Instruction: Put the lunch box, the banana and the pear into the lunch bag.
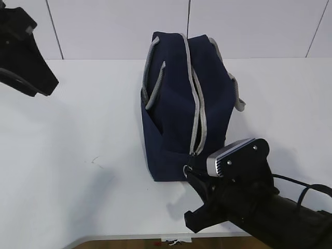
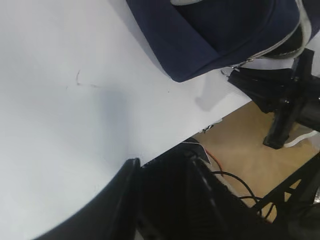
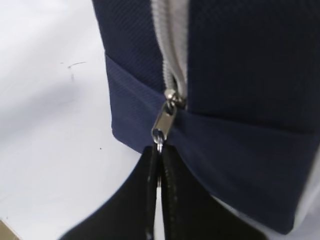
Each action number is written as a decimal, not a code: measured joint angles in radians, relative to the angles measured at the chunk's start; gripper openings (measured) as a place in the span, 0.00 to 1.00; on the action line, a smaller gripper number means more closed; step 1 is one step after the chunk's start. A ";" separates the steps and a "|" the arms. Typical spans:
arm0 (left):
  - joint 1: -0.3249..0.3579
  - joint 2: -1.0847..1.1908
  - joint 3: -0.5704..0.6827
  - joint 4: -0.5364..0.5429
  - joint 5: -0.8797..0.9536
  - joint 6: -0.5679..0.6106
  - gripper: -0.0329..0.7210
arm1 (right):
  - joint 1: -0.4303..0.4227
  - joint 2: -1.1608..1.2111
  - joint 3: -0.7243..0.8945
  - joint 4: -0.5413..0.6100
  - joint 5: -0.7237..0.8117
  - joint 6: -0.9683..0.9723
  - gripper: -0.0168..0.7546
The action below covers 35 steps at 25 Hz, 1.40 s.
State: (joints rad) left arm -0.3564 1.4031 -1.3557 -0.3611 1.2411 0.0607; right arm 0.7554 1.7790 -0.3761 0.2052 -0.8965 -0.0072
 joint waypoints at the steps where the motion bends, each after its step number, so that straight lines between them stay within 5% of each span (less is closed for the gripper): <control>1: 0.000 0.000 0.000 -0.010 0.000 0.000 0.37 | 0.000 -0.009 0.000 -0.004 0.013 0.007 0.01; 22: 0.000 0.000 0.085 -0.013 0.000 0.008 0.37 | 0.000 -0.527 -0.110 -0.024 0.620 -0.057 0.01; 35: 0.000 0.000 0.227 0.007 -0.080 0.282 0.37 | 0.000 -0.531 -0.390 0.022 0.766 -0.173 0.01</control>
State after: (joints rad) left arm -0.3564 1.4031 -1.1287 -0.3541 1.1613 0.3430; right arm 0.7554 1.2484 -0.7664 0.2270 -0.1300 -0.1800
